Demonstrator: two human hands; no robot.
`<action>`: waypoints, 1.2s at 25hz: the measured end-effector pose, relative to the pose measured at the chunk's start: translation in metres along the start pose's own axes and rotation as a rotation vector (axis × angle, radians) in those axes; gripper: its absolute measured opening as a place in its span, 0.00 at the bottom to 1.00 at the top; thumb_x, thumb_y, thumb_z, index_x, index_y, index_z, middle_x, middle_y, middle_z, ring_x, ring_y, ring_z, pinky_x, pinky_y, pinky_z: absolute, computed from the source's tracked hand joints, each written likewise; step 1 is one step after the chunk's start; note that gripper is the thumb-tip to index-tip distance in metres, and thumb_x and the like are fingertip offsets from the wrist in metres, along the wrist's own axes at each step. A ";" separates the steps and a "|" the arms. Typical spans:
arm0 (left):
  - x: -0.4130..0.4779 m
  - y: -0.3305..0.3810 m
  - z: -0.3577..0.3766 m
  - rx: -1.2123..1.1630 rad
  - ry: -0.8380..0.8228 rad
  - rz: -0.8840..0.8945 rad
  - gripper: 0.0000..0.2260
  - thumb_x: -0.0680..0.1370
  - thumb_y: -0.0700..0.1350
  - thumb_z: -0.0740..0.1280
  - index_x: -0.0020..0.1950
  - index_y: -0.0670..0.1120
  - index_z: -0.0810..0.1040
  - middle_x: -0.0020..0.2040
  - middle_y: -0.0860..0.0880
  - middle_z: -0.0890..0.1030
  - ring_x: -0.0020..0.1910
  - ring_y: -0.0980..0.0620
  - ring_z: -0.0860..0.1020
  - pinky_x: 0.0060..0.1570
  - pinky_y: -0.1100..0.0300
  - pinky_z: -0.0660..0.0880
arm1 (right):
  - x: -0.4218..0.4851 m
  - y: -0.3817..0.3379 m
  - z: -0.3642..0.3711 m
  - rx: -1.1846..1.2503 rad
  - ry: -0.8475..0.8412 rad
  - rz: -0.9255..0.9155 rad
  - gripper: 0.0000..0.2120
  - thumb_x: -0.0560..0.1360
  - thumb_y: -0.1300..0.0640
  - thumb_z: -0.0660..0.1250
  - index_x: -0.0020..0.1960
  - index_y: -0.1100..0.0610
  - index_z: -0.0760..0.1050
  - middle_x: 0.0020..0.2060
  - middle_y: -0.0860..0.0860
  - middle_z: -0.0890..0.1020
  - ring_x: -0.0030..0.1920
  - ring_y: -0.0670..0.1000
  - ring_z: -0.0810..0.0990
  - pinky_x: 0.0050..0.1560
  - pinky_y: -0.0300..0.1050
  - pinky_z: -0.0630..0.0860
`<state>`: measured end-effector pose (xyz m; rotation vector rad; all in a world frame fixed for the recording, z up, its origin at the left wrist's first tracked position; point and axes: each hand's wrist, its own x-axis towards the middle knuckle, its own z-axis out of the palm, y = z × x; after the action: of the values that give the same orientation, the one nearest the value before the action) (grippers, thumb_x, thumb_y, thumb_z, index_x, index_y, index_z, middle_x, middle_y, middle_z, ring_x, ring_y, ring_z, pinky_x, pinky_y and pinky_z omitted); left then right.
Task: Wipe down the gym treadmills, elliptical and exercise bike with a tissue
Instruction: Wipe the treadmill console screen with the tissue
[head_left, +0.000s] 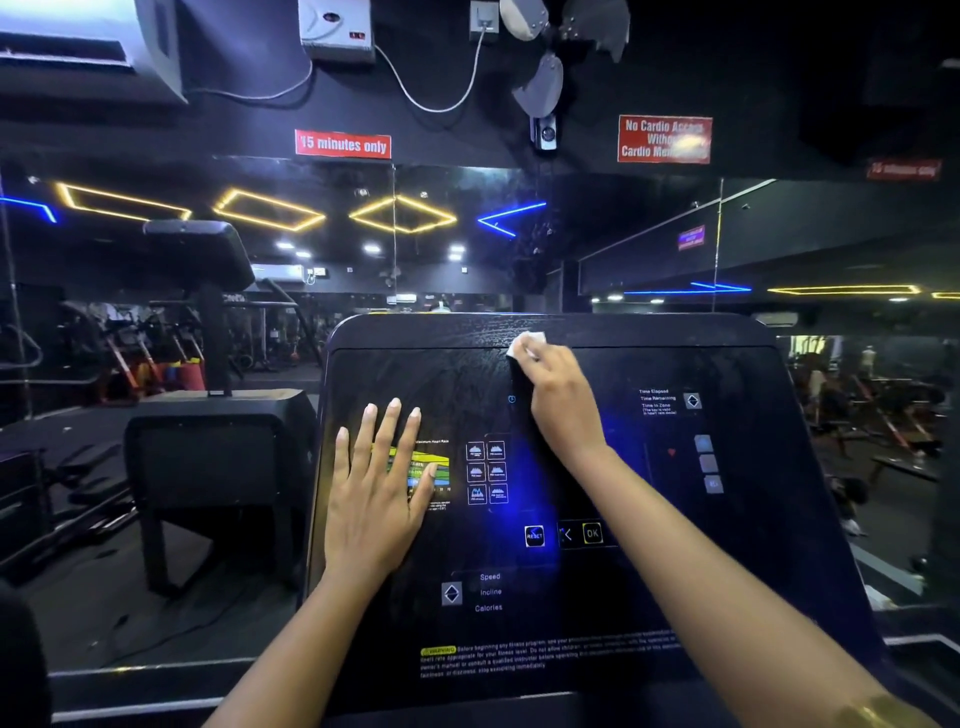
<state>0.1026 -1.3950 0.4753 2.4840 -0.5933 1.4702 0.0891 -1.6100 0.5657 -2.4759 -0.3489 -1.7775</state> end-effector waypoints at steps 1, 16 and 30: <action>0.000 0.000 0.000 -0.004 -0.001 0.000 0.28 0.82 0.59 0.41 0.76 0.47 0.59 0.76 0.45 0.62 0.75 0.44 0.58 0.72 0.45 0.52 | -0.009 -0.005 -0.002 -0.004 -0.014 -0.028 0.21 0.69 0.66 0.52 0.56 0.65 0.78 0.53 0.57 0.80 0.46 0.59 0.78 0.41 0.48 0.79; -0.001 -0.001 0.001 -0.007 -0.014 0.005 0.29 0.81 0.59 0.41 0.76 0.46 0.60 0.76 0.44 0.61 0.75 0.44 0.58 0.72 0.43 0.52 | -0.011 0.030 -0.022 -0.014 0.109 0.120 0.17 0.69 0.73 0.58 0.53 0.64 0.79 0.51 0.57 0.82 0.47 0.61 0.79 0.48 0.50 0.78; -0.001 -0.001 0.002 -0.006 -0.002 0.007 0.29 0.81 0.59 0.41 0.76 0.46 0.61 0.76 0.44 0.62 0.75 0.43 0.58 0.72 0.43 0.53 | -0.011 0.030 -0.028 -0.033 0.045 0.071 0.20 0.71 0.67 0.53 0.55 0.65 0.79 0.52 0.60 0.81 0.50 0.61 0.79 0.50 0.52 0.78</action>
<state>0.1042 -1.3949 0.4738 2.4821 -0.6066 1.4661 0.0669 -1.6462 0.5664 -2.4328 -0.2284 -1.8224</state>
